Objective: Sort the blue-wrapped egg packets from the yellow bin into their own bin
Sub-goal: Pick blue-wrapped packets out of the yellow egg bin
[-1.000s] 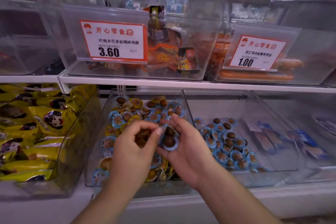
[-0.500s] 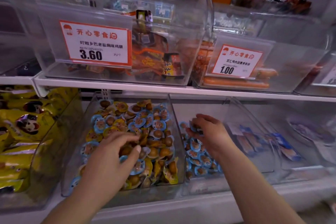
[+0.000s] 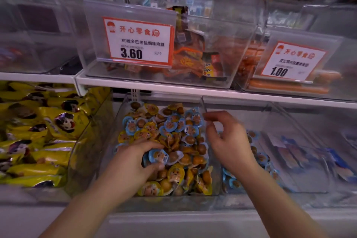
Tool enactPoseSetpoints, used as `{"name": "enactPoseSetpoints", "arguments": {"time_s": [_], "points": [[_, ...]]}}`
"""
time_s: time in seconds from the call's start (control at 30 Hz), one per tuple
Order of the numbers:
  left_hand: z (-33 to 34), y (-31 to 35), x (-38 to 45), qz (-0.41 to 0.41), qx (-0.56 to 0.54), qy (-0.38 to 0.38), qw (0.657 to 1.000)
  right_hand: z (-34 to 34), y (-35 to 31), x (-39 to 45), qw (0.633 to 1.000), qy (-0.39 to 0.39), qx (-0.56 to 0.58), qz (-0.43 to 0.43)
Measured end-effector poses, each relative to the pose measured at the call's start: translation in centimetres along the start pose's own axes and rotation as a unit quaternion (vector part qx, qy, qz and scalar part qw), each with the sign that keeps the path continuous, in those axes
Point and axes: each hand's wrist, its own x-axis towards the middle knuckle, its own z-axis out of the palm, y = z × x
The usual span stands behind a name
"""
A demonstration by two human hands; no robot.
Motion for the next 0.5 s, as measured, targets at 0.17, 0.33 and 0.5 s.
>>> {"name": "enactPoseSetpoints", "arguments": {"time_s": [0.17, 0.33, 0.5], "points": [[-0.5, -0.6, 0.1, -0.055, -0.078, 0.096, 0.991, 2.4, -3.3, -2.2, 0.925, -0.261, -0.239, -0.136], [-1.0, -0.6, -0.1, -0.097, -0.121, 0.116, 0.981, 3.7, -3.6, -2.1, 0.928, -0.285, -0.205, -0.126], [-0.9, 0.0, -0.4, -0.111, -0.034, 0.075, 0.99, 4.6, -3.4, -1.8, 0.974, -0.169, -0.127, -0.082]]}}
